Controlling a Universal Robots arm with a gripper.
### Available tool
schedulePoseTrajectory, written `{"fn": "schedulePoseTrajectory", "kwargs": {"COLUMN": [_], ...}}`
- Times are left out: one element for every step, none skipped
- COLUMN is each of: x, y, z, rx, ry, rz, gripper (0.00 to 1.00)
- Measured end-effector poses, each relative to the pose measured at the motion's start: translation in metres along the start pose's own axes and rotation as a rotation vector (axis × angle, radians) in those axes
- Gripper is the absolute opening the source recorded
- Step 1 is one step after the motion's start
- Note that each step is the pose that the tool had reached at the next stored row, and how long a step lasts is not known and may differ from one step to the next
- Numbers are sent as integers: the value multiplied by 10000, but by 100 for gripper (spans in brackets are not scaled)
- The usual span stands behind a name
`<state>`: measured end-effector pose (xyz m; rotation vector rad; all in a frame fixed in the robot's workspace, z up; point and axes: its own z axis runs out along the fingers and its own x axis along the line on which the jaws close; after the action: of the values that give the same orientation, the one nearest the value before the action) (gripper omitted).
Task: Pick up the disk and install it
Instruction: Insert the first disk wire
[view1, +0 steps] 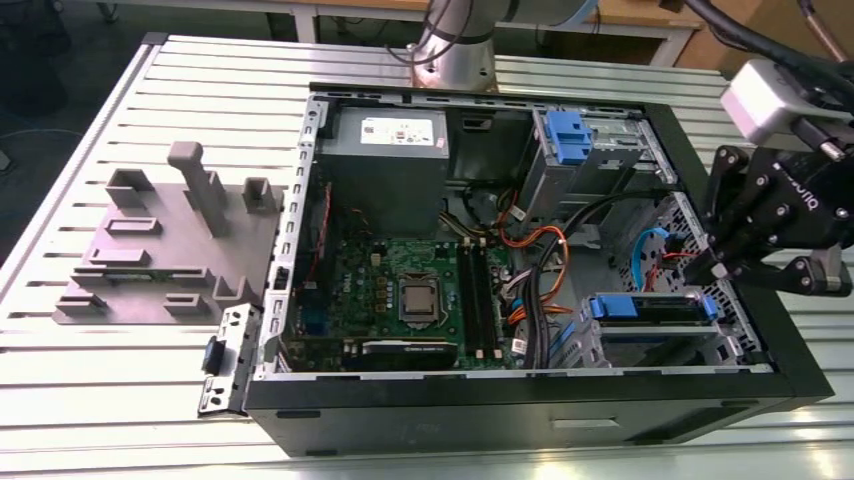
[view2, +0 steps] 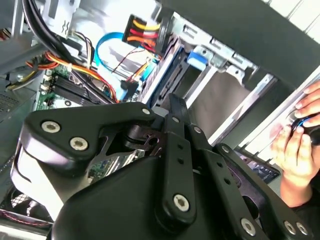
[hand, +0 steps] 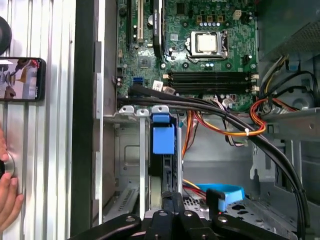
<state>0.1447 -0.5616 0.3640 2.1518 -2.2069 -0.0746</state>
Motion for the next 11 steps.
{"fn": "schedulePoseTrajectory", "kwargs": {"x": [-6, -12, -16, -16, -17, -19, -24, -33, -44, -51, -57], "y": [-32, -63, -91, -98, -97, -96, -94, -93, -91, -95, -107], "z": [-1, -1, -3, -5, -10, -27, -49, -71, -92, -99, -99], "rx": [-40, -76, -111, -140, -151, -155, -157, -159, -162, -173, -200], "ry": [1, 1, 2, 5, 5, 5, 4, 5, 4, 5, 16], "rz": [0, -1, -1, -1, 0, 1, 0, -1, -1, -2, -1], "gripper": [11, 11, 11, 11, 11, 11, 11, 11, 11, 11, 11]}}
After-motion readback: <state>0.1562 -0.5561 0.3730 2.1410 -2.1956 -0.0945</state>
